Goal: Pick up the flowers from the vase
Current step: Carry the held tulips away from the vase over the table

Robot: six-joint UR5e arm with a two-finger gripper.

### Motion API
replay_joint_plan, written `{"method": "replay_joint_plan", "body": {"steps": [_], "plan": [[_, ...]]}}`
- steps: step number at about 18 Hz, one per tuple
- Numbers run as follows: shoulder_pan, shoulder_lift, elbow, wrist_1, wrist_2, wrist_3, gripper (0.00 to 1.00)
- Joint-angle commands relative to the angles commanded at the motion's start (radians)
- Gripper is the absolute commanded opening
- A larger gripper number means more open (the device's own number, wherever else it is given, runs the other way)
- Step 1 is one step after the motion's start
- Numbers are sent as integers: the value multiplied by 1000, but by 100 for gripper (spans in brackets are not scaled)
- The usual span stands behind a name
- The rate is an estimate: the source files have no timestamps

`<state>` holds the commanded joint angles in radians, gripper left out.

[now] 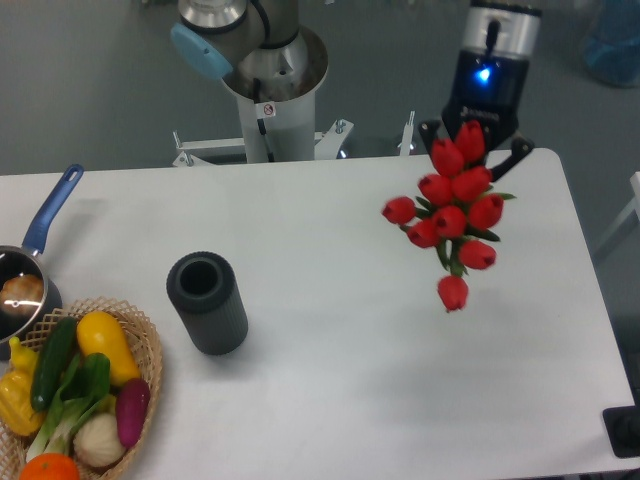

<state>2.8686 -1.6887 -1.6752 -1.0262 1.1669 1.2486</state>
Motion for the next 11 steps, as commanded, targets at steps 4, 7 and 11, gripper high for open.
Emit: {"method": "replay_joint_plan", "body": {"steps": [4, 7, 11], "plan": [[-80, -77, 54, -14, 212, 0, 2], [-169, -169, 106, -26, 376, -6, 4], [-193, -209, 123, -28, 425, -3, 4]]}}
